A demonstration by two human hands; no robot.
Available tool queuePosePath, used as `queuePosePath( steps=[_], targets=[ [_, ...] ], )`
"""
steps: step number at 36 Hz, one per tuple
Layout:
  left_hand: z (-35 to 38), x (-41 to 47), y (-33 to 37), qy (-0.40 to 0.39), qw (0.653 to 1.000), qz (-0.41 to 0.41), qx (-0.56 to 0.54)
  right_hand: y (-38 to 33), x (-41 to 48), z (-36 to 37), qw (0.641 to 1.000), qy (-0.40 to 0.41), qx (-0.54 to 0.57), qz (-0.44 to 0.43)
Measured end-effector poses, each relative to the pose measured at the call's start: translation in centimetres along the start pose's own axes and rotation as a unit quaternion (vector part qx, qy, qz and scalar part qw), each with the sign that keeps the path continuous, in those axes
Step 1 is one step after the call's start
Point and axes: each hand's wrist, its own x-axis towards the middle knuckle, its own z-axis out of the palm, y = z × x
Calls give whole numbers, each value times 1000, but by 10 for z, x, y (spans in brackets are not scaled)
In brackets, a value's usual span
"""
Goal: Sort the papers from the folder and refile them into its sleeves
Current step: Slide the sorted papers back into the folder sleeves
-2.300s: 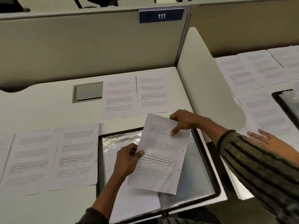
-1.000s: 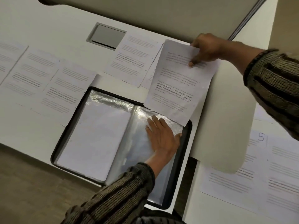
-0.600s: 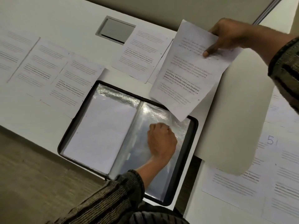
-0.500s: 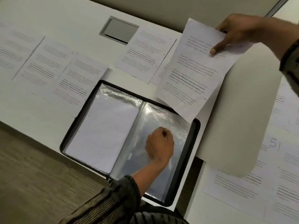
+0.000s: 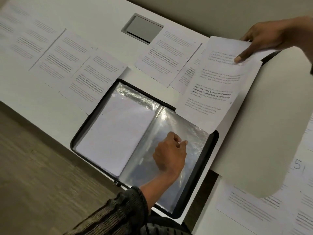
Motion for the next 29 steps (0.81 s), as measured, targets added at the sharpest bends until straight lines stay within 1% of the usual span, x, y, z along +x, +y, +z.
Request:
queuePosePath(
  steps=[3, 6, 12, 17, 22, 29],
  targets=[
    [-2, 0, 2, 5, 999, 16, 29, -6, 7, -6, 1000, 7, -23, -8],
    [-4, 0, 1, 16, 998, 40, 49, -12, 13, -11, 1000, -1, -18, -11],
    [-3, -2, -5, 31, 995, 75, 60, -32, 29, -9, 999, -33, -24, -17],
    [-2, -3, -10, 38, 993, 89, 67, -50, 42, 2, 997, -39, -66, -16],
    [1, -3, -10, 57, 989, 115, 72, -60, 59, 15, 998, -46, -40, -20],
    [0, -4, -12, 74, 987, 128, 67, -72, 79, 30, 997, -74, -29, -26]
  ],
)
